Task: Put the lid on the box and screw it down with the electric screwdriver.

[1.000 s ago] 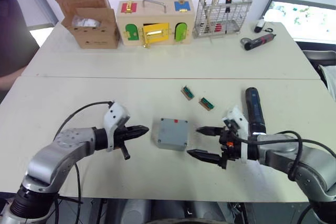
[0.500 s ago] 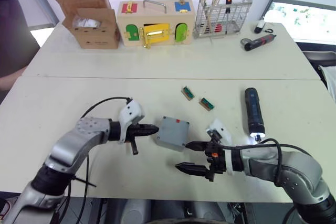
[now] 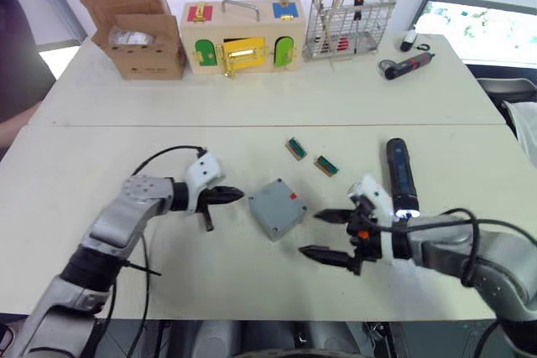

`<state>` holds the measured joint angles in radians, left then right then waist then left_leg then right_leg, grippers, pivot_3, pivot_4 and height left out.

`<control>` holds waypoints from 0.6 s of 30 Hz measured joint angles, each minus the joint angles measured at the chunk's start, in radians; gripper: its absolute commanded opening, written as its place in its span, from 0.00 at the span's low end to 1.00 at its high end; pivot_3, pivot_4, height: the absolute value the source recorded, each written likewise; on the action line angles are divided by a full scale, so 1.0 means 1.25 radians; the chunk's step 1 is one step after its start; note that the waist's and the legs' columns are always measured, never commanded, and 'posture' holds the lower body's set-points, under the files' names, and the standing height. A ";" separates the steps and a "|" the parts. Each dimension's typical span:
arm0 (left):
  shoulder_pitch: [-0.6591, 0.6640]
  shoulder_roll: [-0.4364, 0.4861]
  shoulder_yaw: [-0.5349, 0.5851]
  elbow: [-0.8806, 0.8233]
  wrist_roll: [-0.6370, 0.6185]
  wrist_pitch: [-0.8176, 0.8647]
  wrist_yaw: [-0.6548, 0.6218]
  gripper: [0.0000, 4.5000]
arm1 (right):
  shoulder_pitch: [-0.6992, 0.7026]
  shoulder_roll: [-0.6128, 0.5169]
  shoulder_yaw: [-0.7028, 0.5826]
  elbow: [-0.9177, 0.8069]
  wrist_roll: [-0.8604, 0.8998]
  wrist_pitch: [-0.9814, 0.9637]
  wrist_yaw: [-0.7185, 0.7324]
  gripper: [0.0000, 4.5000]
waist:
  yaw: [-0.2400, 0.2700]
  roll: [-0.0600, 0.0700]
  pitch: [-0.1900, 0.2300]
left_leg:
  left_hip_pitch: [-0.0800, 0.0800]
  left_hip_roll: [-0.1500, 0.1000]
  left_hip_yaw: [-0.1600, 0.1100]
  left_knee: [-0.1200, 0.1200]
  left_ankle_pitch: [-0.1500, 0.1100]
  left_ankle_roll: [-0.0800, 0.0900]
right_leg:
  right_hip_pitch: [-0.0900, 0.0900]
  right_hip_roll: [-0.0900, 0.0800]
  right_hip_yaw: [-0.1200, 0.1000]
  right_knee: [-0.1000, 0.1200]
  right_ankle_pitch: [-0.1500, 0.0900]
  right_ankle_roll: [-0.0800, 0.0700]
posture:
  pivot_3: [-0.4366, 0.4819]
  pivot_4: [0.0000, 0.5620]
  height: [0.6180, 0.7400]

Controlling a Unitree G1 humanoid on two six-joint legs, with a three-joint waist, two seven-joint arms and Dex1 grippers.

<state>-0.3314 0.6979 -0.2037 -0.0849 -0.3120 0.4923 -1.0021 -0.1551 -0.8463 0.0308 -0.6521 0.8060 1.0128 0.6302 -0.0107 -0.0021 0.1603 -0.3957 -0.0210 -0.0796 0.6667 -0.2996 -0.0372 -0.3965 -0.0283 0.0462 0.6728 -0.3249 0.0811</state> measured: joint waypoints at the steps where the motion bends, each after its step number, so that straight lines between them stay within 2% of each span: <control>1: 0.019 0.013 0.009 -0.022 -0.013 0.014 -0.009 0.00 | -0.013 -0.001 0.009 0.022 -0.019 -0.021 0.017 0.99 | -0.001 0.000 0.000 | 0.000 0.000 0.000 0.000 0.000 0.000 | 0.000 0.000 0.000 0.000 0.000 0.000 | 0.48 0.27 1.00; 6: 0.071 0.032 0.024 -0.139 -0.069 0.076 -0.031 0.00 | -0.060 0.000 0.105 0.103 -0.115 -0.098 0.094 0.99 | 0.000 0.000 0.000 | 0.000 0.000 0.000 0.000 0.000 0.000 | 0.001 -0.001 0.000 0.000 0.000 0.000 | 0.48 0.27 1.00; 10: 0.087 -0.001 0.021 -0.177 -0.075 0.104 0.001 0.00 | -0.093 0.020 0.185 0.152 -0.182 -0.145 0.144 0.99 | -0.001 0.000 0.000 | 0.000 0.000 0.000 0.000 0.000 0.000 | 0.000 0.000 0.000 0.000 0.000 0.000 | 0.48 0.27 1.00; 18: 0.093 -0.039 0.017 -0.166 -0.052 0.089 0.054 0.00 | -0.111 0.052 0.198 0.155 -0.185 -0.133 0.189 0.99 | 0.000 0.000 0.000 | 0.000 0.000 0.000 0.000 0.000 0.000 | 0.000 -0.001 0.000 0.000 0.000 0.000 | 0.48 0.27 1.00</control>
<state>-0.2147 0.6489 -0.1818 -0.2924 -0.3774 0.6037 -0.9352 -0.2936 -0.7809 0.2785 -0.4586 0.5749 0.8466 0.8669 -0.0106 -0.0021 0.1603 -0.3957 -0.0211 -0.0798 0.6670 -0.2997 -0.0370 -0.3961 -0.0291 0.0462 0.6726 -0.3249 0.0812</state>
